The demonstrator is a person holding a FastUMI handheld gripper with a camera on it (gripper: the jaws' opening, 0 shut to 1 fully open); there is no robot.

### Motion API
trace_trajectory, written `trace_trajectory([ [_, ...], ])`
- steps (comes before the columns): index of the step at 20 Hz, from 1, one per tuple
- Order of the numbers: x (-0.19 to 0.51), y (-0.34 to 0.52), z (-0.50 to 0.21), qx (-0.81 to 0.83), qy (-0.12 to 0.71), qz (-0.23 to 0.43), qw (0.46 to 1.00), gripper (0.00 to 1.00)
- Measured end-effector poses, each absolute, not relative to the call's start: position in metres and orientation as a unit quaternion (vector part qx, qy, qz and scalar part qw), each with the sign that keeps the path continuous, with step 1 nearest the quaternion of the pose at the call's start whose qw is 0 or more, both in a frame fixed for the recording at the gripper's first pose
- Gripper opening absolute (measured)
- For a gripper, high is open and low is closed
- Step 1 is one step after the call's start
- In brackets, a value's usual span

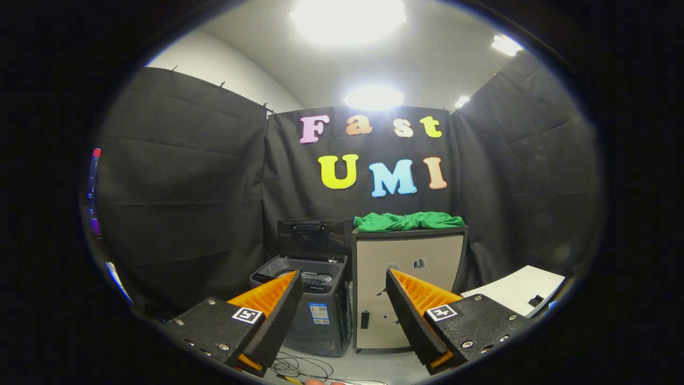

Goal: Put the clothes into the washing machine and then close the washing machine lid.

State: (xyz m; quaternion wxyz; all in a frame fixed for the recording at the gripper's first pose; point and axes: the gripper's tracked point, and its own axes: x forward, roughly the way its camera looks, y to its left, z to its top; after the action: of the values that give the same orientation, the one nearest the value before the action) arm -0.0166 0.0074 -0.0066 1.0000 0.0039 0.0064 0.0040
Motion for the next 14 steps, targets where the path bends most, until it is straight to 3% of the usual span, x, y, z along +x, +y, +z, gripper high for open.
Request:
trace_trajectory([
  [14, -0.0098, 0.0127, -0.0002, 0.021, 0.006, -0.011, 1.0, 0.96],
])
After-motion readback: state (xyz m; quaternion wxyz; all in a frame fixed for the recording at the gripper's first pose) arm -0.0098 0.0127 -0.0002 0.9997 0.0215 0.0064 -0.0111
